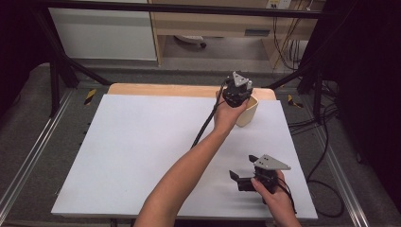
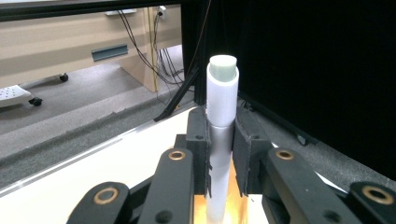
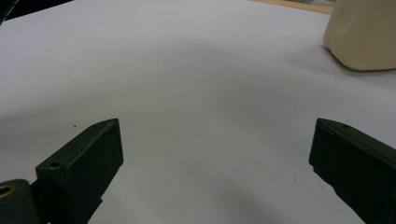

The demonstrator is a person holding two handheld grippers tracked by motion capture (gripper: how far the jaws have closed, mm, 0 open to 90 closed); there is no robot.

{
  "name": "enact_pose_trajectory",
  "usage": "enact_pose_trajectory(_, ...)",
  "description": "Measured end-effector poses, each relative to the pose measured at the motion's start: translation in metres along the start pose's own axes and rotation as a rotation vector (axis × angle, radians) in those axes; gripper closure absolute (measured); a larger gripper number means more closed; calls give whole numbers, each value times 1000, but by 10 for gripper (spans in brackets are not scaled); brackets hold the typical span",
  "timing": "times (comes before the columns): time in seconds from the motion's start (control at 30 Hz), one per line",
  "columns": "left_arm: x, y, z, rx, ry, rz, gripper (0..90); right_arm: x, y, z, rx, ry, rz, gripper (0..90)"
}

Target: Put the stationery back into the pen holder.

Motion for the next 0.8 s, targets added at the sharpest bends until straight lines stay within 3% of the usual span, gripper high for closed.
enact_pose_trajectory(0.17,-1,-3,3,21,-27,-21,767,0,0,0,1,1,0,33)
enact_pose_trajectory(0.33,-2,3,-6,-14,-24,2,526,0,0,0,-1,1,8,32)
enact_pose_trajectory(0.4,0,8,-14,-26,-18,-14,425,0,0,0,-2,0,6,33)
enact_pose_trajectory(0.53,4,10,-33,-24,-14,-35,307,0,0,1,-1,-2,2,32)
enact_pose_trajectory(0.8,22,-13,-81,41,29,-40,127,4,1,0,5,-1,-18,30)
Point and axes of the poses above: each handheld gripper's, and its own axes: z roughly forward along the jaws, y roughly out of its top, x roughly to its left, the point moved 1 cm from there along z, roughly forward along the jaws, and after that the axes turned 7 degrees about -z, right-handed, at the moved point
